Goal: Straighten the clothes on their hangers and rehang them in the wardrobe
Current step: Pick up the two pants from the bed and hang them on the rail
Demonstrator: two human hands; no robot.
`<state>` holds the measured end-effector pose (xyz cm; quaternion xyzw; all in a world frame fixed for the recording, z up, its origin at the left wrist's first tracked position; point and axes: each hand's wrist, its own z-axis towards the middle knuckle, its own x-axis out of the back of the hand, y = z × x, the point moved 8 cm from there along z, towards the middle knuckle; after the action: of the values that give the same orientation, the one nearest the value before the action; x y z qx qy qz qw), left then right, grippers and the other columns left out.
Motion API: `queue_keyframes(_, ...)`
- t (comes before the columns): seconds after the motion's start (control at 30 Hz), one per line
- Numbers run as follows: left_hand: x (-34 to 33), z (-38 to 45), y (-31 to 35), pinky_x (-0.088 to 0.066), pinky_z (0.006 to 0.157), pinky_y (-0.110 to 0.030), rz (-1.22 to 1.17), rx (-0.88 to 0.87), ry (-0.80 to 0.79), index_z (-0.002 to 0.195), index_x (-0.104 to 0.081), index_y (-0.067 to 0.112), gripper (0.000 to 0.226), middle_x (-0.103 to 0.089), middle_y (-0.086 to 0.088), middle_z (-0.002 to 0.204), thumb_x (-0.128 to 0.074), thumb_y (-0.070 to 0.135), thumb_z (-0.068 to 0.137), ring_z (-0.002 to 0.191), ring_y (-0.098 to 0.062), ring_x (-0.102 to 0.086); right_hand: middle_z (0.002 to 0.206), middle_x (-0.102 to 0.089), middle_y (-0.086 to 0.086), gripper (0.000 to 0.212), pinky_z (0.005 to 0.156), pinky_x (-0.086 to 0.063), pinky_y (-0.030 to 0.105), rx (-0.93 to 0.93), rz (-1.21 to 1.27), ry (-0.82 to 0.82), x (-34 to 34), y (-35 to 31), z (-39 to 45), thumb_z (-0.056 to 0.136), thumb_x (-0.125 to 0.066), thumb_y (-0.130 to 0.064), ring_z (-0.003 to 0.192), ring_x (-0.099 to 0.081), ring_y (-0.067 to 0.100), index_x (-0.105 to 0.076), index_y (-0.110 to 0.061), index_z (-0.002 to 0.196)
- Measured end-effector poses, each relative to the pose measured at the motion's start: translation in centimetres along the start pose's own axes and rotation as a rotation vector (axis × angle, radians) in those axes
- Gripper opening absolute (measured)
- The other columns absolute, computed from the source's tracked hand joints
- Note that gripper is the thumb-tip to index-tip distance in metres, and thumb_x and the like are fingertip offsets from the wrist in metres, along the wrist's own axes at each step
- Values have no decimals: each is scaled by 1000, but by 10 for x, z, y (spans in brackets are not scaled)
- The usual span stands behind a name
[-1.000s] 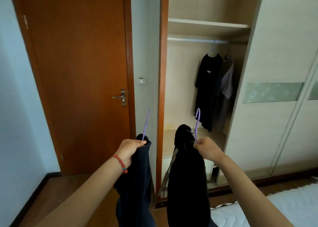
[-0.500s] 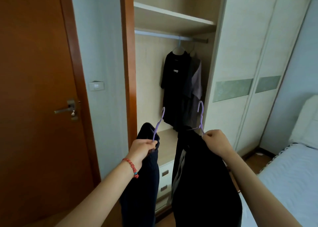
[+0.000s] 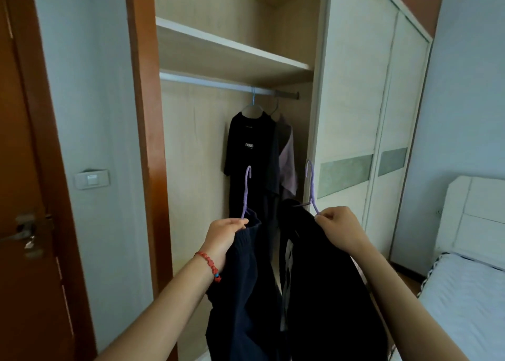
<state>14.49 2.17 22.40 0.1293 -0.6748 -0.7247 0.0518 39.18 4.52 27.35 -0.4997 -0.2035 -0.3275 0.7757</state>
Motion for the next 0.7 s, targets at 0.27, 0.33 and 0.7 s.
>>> queue_keyframes(0.27, -26, 95, 33, -48, 62, -27, -186, -29, 41, 88, -69, 4, 11, -63, -9, 75, -59, 7, 85, 67, -20, -59, 50, -38, 3, 41, 50, -28, 25, 66, 23, -28, -14, -11, 81, 90, -49, -15, 48, -36, 13, -45, -10, 50)
queue_keyframes(0.33, -27, 119, 42, -50, 61, -25, -219, -39, 58, 87, -68, 5, 10, -63, -9, 74, -59, 7, 85, 64, -17, -60, 54, -42, 4, 38, 52, -30, 23, 61, 42, -43, -19, -11, 100, 92, -49, -16, 50, -39, 11, -51, -11, 54)
queue_keyframes(0.7, -14, 271, 72, -47, 65, -23, -288, -110, 131, 110, -63, -3, 26, -64, -9, 87, -57, 3, 86, 67, -14, -57, 73, -60, 11, 25, 64, -43, 17, 35, 184, -128, -78, -31, 229, 93, -49, -13, 70, -56, 14, -70, 0, 86)
